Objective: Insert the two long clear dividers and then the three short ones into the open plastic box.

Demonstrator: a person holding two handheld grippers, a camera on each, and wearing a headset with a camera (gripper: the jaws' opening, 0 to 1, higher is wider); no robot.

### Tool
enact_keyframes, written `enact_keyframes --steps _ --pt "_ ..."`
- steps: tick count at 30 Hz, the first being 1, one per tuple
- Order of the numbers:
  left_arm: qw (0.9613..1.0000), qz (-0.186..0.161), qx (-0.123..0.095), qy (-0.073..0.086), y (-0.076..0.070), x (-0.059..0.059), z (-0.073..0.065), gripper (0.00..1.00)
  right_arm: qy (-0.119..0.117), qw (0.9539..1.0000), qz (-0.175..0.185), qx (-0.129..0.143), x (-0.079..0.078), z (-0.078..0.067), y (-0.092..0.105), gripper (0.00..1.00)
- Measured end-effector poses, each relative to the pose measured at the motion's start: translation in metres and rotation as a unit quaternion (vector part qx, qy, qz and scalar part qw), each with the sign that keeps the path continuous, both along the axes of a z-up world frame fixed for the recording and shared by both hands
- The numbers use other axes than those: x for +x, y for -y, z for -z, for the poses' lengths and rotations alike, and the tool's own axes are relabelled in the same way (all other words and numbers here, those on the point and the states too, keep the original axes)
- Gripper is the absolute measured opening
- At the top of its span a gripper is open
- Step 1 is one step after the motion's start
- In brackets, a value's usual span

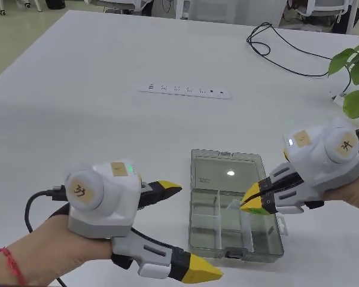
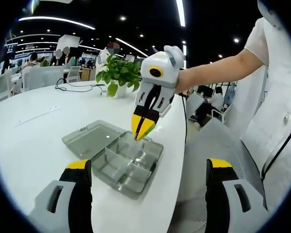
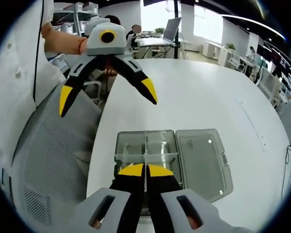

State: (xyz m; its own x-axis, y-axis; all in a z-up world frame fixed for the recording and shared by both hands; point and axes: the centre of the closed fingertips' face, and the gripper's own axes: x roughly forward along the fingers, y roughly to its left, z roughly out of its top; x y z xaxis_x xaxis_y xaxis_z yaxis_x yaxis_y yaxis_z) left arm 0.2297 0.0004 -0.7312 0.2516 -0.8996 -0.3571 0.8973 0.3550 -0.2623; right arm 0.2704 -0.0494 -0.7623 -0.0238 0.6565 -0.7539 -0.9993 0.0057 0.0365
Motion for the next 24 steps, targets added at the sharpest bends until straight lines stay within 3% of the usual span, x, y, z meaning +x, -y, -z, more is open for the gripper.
enact_keyframes --steps 10,24 --pt "1.0 0.001 0.0 0.0 0.001 -0.001 0.0 1.0 0.004 1.0 -0.005 -0.007 0.002 0.006 -0.001 0.03" --pt "1.0 0.004 0.0 -0.002 0.001 -0.002 0.001 1.0 -0.007 0.9993 -0.005 -0.035 0.001 0.028 -0.006 0.03"
